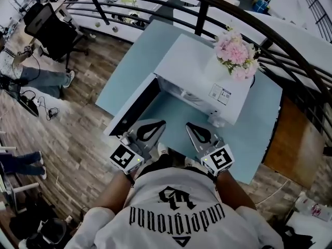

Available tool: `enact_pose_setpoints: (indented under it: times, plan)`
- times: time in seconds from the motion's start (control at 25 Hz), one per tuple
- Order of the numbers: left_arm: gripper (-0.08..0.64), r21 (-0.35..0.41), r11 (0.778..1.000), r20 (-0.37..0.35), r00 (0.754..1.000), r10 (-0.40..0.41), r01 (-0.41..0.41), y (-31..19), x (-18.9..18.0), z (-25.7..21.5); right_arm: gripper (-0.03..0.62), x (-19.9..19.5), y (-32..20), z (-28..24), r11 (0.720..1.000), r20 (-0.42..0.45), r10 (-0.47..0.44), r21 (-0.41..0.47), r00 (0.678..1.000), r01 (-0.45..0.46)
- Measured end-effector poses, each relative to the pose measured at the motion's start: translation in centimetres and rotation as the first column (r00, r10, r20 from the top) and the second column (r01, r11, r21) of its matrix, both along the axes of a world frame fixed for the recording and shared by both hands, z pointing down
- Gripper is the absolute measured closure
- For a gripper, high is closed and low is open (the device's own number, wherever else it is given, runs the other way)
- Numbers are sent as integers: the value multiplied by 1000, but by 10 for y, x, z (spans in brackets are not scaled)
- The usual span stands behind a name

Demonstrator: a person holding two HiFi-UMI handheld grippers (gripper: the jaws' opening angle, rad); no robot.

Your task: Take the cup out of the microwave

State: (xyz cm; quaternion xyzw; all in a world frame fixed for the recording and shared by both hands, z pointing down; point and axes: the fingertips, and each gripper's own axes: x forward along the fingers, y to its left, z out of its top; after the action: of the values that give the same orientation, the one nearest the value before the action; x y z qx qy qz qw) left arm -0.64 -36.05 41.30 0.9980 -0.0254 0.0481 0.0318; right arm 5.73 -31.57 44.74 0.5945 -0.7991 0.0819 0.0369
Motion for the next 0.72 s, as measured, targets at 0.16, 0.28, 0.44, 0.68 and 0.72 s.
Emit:
enact_pose_setpoints:
  times: [0.16,0.28,0.44,0.68,0.72]
  plan:
    - [511,-45,997,0,998,63,-63,-12,-2,-2,589,-4,-13,1,997,-27,71,-9,997,-71]
    - [511,-35,995,-16,996,88,-89,-22,-5,4,588,-2,-21,11,992,-38,122,-22,992,-123]
    - [511,-66,992,4,994,106,-105,-29,-1,20,588,4,-26,22,986,-58,160,-33,985,-163]
    - [511,-66,991,16,992,122,-120,-39,15,47,586,21,-27,56,976,-38,205,-69,978,-207]
    - [511,-65,991,23,992,120,-119,-40,18,51,586,23,-29,62,976,-32,205,-72,978,-207]
